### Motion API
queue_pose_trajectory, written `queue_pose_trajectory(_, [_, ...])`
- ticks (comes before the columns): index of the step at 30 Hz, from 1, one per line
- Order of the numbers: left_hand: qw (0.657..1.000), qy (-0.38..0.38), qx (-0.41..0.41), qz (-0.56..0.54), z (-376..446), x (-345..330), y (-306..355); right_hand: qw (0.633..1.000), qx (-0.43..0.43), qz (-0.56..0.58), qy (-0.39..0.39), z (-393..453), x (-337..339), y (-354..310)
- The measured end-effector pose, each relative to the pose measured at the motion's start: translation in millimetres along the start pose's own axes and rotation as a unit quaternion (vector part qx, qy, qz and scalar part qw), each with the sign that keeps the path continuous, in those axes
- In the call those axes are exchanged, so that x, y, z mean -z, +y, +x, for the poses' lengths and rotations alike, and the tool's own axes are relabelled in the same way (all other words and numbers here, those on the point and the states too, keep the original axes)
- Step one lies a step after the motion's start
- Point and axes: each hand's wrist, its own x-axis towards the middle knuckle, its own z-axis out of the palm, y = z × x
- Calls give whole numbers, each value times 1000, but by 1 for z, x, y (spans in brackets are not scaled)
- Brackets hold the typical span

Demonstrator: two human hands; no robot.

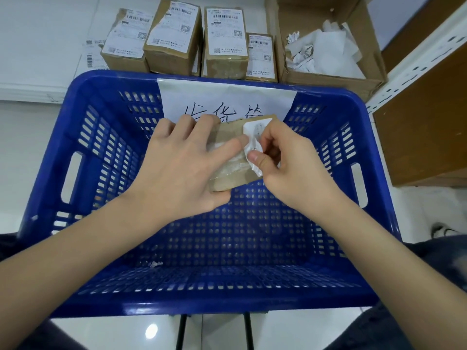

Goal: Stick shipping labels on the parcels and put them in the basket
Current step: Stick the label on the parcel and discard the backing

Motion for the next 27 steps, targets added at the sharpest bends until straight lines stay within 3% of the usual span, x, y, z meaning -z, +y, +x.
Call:
queue_pose_trajectory(5, [1000,7,0,-3,0,0,-1,1000,5,23,3,2,1,1])
queue_pose_trajectory(11, [1000,2,-4,10,1,3,-3,986,-37,160,-30,5,13,0])
queue_pose_trajectory(20, [1000,6,-16,17,1,4,0,994,-42,91,35,6,7,0])
queue_pose_trajectory(27, [1000,-8,7,16,3,4,-4,990,-55,128,-8,1,10,-7])
